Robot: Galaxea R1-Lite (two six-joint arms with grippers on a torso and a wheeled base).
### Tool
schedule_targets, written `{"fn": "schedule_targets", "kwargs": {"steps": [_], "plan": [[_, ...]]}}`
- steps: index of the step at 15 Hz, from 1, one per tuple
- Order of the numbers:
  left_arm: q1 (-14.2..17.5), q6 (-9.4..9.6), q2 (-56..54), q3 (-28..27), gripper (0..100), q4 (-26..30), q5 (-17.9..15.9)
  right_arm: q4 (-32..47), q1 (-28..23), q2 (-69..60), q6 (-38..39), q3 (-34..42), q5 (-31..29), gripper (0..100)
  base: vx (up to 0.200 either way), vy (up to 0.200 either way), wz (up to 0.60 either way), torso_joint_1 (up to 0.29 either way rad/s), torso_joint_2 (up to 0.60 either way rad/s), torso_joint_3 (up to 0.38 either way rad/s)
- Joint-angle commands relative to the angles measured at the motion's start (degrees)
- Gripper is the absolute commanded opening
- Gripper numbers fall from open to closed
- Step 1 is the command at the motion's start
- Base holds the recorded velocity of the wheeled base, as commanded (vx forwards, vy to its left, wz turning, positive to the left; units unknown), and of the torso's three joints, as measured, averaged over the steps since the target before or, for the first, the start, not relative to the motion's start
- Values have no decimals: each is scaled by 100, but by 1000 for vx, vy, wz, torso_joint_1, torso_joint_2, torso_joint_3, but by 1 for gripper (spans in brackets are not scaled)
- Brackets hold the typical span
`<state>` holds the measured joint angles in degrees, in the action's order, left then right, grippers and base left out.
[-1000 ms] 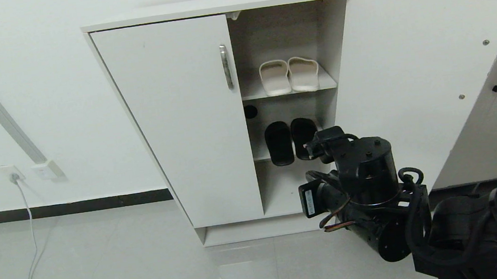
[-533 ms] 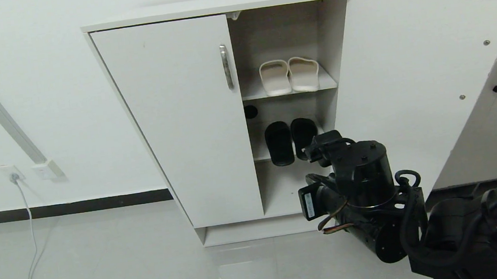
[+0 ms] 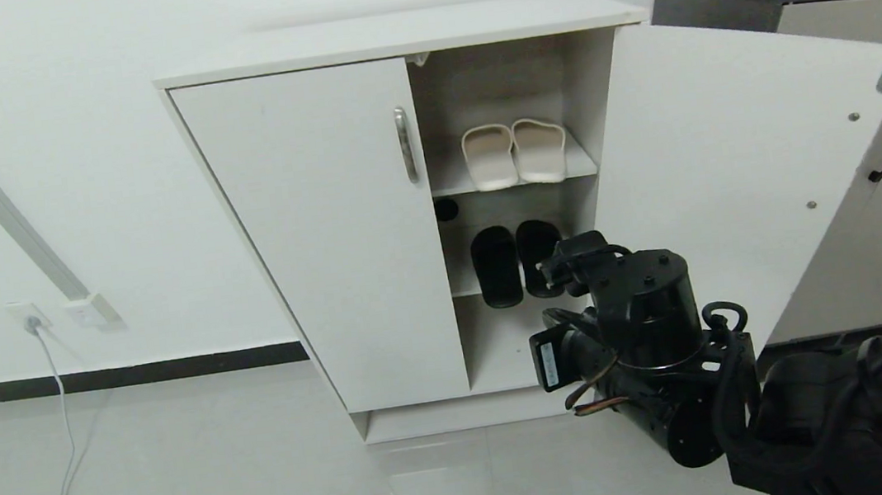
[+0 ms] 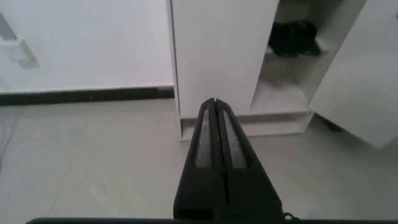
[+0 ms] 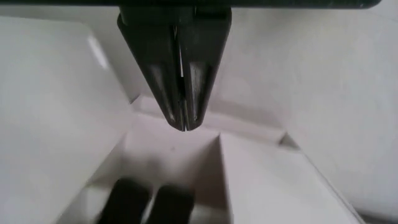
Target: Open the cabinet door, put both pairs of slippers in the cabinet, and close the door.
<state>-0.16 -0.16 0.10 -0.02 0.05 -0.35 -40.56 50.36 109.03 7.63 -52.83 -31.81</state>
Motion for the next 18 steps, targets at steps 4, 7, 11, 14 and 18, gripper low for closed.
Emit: {"fn": "schedule_targets", "kwargs": {"steps": [4, 7, 11, 14, 18], "plan": [[-2, -2, 8, 2, 0, 4, 0, 13, -9, -5, 2, 10, -1, 0, 0, 0, 0, 78, -485, -365], [-2, -2, 8, 2, 0, 4, 0, 13, -9, -5, 2, 10, -10, 0, 0, 0, 0, 121, -460, -339], [-2, -2, 8, 2, 0, 4, 0, 13, -9, 4, 2, 10, -10, 0, 0, 0, 0, 146, -472, -330], [-2, -2, 8, 2, 0, 4, 0, 13, -9, 4, -7, 10, -10, 0, 0, 0, 0, 176, -494, -320], [-2, -2, 8, 2, 0, 4, 0, 13, -9, 4, -7, 19, -10, 0, 0, 0, 0, 195, -509, -315]]}}
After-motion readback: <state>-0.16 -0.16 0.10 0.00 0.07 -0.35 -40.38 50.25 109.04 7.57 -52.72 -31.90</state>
